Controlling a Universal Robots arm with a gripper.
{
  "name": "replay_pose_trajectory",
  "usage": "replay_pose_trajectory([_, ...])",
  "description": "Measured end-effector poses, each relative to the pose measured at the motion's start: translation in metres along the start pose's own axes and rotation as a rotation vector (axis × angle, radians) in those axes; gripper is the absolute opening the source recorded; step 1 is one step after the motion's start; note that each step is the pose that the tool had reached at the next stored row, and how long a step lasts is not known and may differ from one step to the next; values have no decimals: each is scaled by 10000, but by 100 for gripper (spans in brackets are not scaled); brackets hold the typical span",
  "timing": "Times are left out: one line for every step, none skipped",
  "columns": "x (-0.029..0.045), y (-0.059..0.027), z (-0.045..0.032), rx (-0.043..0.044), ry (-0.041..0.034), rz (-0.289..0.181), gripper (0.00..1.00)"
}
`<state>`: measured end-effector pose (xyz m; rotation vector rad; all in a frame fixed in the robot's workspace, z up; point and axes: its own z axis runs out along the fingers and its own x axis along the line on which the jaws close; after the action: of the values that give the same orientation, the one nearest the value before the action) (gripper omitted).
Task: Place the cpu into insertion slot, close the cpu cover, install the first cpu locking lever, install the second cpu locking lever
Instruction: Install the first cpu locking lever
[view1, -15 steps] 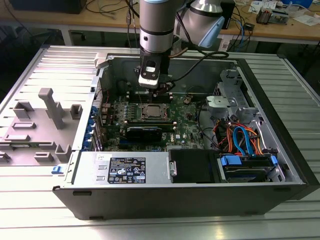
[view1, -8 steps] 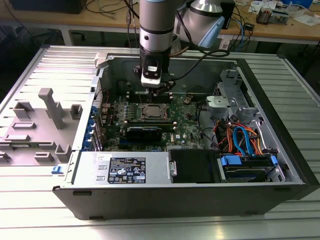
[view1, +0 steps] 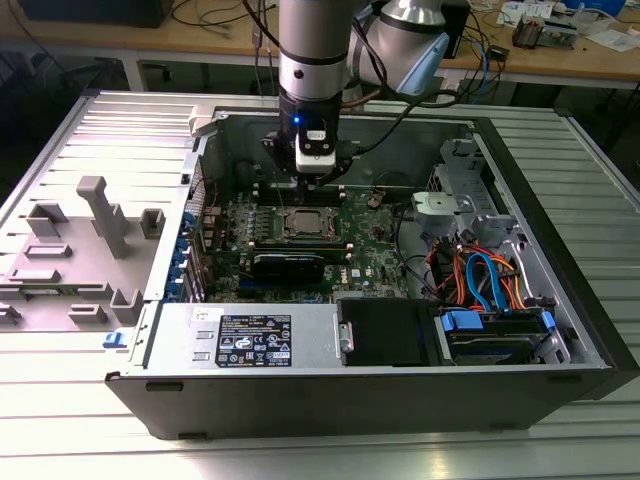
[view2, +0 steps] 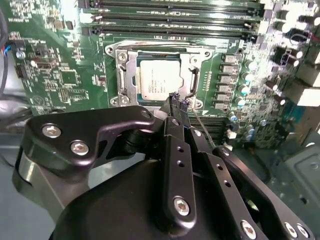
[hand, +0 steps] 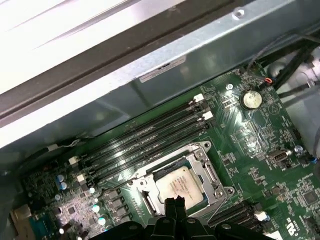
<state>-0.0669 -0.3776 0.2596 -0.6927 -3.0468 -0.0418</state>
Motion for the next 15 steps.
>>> replay_pose_trajectory([8, -4, 1, -1, 4, -126, 11])
replay_pose_trajectory([30, -14, 1, -4, 8, -180, 11])
replay_pose_trajectory([43, -21, 1, -6, 10, -206, 11])
replay_pose_trajectory([55, -28, 1, -9, 12, -232, 11])
replay_pose_trajectory([68, -35, 1, -11, 13, -256, 11])
replay_pose_trajectory([80, -42, 1, -13, 16, -274, 11])
replay_pose_trajectory([106, -55, 1, -21, 20, -299, 11])
replay_pose_trajectory([128, -66, 1, -31, 25, -310, 11])
replay_pose_trajectory([146, -75, 2, -40, 29, -317, 11])
replay_pose_trajectory([172, -89, 2, -49, 34, -323, 11])
replay_pose_trajectory([195, -100, 2, -55, 36, -329, 11])
replay_pose_trajectory([221, -112, 2, -60, 39, -332, 11])
replay_pose_trajectory([242, -123, 3, -67, 43, -335, 11])
replay_pose_trajectory([280, -142, 3, -82, 50, -343, 11])
replay_pose_trajectory([302, -154, 3, -92, 54, -360, 11])
